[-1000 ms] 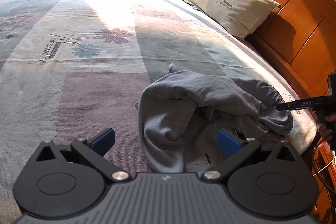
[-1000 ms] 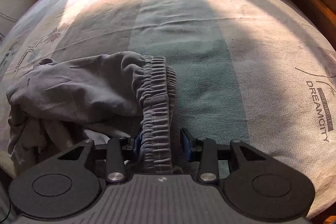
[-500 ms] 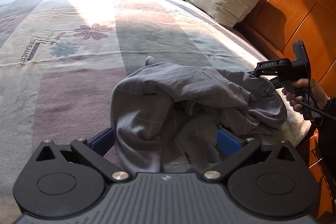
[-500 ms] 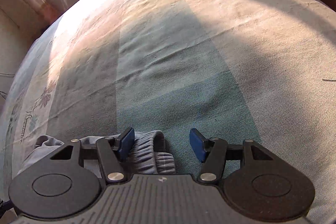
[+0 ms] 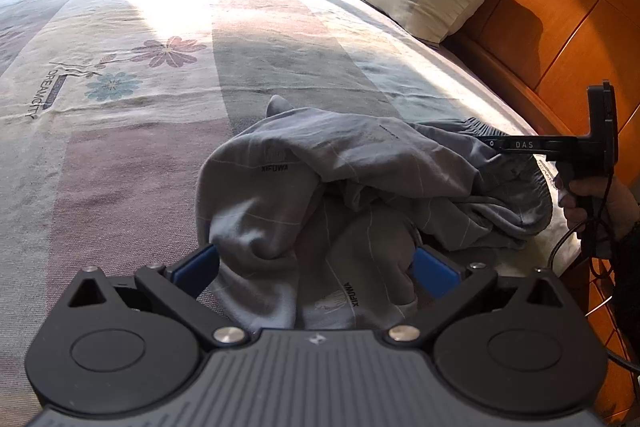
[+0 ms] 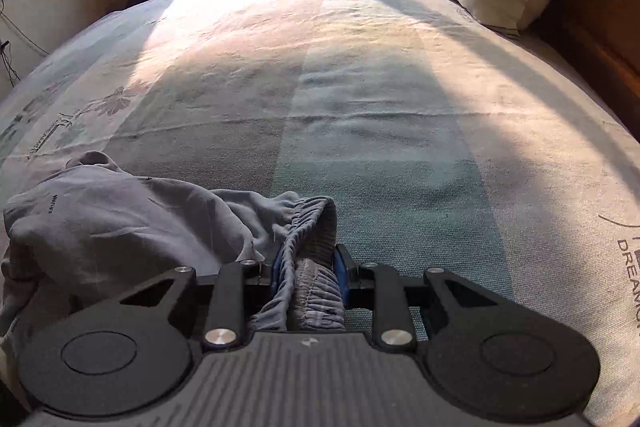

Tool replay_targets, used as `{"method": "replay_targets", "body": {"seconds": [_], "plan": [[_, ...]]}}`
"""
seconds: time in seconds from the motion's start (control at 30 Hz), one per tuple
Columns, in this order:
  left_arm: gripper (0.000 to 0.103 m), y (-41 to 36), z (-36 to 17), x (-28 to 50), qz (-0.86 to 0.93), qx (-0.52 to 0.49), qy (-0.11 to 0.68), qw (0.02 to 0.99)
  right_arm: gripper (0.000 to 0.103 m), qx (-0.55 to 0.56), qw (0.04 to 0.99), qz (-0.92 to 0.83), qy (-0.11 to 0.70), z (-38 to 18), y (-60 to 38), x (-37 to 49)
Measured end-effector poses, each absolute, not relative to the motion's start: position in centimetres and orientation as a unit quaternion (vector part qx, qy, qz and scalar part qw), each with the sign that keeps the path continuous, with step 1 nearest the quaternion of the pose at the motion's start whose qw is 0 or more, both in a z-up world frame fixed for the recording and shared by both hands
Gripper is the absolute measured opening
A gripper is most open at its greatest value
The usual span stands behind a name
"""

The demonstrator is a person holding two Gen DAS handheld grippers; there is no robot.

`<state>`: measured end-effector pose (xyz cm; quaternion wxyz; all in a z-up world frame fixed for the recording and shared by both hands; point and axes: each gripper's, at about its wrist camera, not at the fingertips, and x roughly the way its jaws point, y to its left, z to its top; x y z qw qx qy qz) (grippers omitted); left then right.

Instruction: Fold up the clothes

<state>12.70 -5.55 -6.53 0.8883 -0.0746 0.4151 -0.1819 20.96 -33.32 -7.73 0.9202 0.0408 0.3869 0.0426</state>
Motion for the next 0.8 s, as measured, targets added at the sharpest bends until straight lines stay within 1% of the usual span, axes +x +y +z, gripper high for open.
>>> {"method": "replay_targets", "body": {"seconds": [0.1,0.17,0.23,0.33,0.43,0.6,0.67,0.8], "plan": [[0.102,-5.3,-6.7,13.1,-0.175,-0.081,0.417,0.888,0.029,0.043,0.94,0.018,0.338,-5.8,-34.5,22.1],[0.102,-5.4,-6.9,13.2,-0.174,-0.082,0.42,0.887,0.03,0.063,0.945,-0.006,0.319,-5.4,-35.9,23.9],[0.102,-5.5,-7.0,13.3,-0.176,-0.081,0.421,0.886,0.041,0.102,0.936,-0.026,0.334,-6.1,-37.8,26.3],[0.102,-5.7,-6.8,13.0,-0.186,-0.075,0.418,0.886,0.041,0.158,0.922,-0.032,0.352,-7.2,-39.9,27.2],[0.102,-5.7,-6.6,12.9,-0.19,-0.074,0.416,0.886,0.043,0.163,0.925,-0.022,0.343,-7.1,-40.6,24.3],[0.102,-6.2,-6.3,12.5,-0.199,-0.08,0.411,0.886,0.044,0.191,0.91,-0.019,0.367,-7.6,-42.0,17.2],[0.102,-6.6,-6.1,12.2,-0.206,-0.076,0.41,0.885,0.044,0.227,0.898,-0.018,0.376,-8.6,-42.6,14.5],[0.102,-7.3,-5.5,11.5,-0.215,-0.071,0.404,0.886,0.045,0.34,0.855,-0.013,0.391,-11.6,-42.6,10.2]]}}
